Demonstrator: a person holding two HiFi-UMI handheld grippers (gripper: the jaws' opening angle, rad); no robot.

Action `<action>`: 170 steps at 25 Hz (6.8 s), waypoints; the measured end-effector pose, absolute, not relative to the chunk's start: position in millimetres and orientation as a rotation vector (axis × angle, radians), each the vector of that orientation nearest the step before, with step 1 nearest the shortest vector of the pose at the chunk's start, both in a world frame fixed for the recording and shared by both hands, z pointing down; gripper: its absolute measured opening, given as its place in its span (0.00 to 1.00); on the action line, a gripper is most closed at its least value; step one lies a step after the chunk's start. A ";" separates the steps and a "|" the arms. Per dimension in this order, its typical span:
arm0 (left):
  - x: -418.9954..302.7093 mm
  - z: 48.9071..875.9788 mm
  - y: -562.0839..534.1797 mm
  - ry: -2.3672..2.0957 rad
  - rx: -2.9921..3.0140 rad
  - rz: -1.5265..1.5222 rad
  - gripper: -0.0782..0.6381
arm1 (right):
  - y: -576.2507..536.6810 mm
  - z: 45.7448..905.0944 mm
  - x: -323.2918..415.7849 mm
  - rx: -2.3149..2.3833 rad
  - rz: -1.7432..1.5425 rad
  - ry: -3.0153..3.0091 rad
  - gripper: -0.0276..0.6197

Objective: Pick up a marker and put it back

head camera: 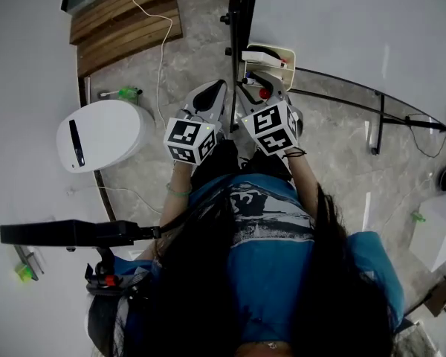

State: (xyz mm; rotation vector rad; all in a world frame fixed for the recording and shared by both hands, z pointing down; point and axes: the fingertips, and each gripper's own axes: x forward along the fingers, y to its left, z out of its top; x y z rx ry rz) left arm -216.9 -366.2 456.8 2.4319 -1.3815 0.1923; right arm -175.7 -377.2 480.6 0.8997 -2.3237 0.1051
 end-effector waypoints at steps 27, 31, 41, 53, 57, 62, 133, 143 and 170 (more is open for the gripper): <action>-210.6 460.9 -375.2 -1.226 2.525 0.226 0.11 | -387.2 415.2 -126.4 1.290 0.204 -2.444 0.18; -204.8 458.6 -373.9 -1.208 2.538 0.236 0.11 | -387.0 392.2 -113.7 1.355 0.211 -2.489 0.17; -200.4 459.4 -373.2 -1.176 2.476 0.184 0.11 | -381.6 357.4 -93.4 1.435 0.193 -2.557 0.17; -192.7 451.2 -369.3 -1.172 2.547 0.230 0.11 | -374.6 339.4 -79.7 1.485 0.211 -2.605 0.17; -195.7 447.0 -370.8 -1.190 2.526 0.180 0.11 | -373.9 337.0 -80.0 1.481 0.192 -2.598 0.17; -196.8 447.2 -372.1 -1.201 2.521 0.186 0.11 | -375.0 337.3 -80.7 1.473 0.184 -2.592 0.17; -171.1 482.0 -244.7 -1.803 2.045 0.196 0.11 | -278.9 461.7 -120.5 0.554 0.605 -2.780 0.16; -183.9 487.7 -222.2 -1.836 2.040 0.174 0.11 | -270.6 481.7 -140.9 0.552 0.693 -2.771 0.13; -124.2 458.9 34.2 -1.638 2.244 0.136 0.11 | -0.7 451.2 -66.1 0.845 0.786 -2.744 0.11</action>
